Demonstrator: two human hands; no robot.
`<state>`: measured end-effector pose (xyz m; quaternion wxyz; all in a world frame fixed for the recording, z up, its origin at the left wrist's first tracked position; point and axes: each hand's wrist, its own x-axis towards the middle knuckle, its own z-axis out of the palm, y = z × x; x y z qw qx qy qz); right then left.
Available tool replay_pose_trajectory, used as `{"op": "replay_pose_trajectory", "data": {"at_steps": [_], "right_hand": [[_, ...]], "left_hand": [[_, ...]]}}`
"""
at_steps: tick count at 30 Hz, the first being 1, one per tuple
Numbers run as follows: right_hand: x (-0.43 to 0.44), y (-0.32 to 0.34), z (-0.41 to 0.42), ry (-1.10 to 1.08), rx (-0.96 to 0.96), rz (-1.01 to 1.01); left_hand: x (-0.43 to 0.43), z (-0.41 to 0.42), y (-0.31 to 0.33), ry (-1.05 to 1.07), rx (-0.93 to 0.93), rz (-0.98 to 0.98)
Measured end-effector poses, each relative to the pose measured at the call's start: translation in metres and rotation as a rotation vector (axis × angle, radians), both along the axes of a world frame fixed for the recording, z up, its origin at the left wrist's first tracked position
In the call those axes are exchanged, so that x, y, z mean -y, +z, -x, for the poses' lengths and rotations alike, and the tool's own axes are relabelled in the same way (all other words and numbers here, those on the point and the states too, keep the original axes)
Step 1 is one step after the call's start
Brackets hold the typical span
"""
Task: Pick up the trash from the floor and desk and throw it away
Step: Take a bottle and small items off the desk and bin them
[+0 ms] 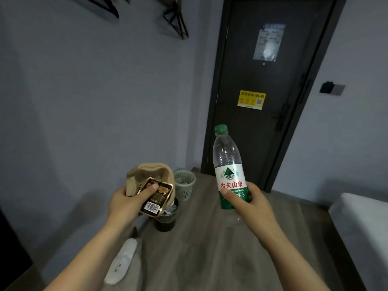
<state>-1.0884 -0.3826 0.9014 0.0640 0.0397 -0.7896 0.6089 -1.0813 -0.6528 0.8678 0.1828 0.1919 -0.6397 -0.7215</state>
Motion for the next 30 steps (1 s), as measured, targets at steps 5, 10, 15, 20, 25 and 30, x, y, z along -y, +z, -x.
{"op": "replay_pose_trajectory", "data": {"at_steps": [5, 10, 15, 20, 25, 30], "right_hand": [[0.031, -0.007, 0.101, -0.021, 0.068, -0.023], [0.049, -0.027, 0.19, -0.046, 0.169, -0.012], [0.051, -0.053, 0.286, -0.002, 0.213, -0.044], [0.053, -0.081, 0.403, 0.024, 0.254, -0.037], [0.049, -0.098, 0.509, 0.094, 0.324, -0.077], [0.055, -0.132, 0.588, 0.17, 0.444, -0.121]], "left_hand": [[0.043, 0.108, -0.017, -0.016, 0.064, 0.023], [0.064, 0.197, -0.036, -0.078, 0.198, -0.008], [0.074, 0.283, -0.067, -0.065, 0.297, 0.021], [0.078, 0.365, -0.102, 0.04, 0.37, 0.085], [0.074, 0.44, -0.129, 0.089, 0.496, 0.208], [0.073, 0.493, -0.16, 0.117, 0.668, 0.244]]}}
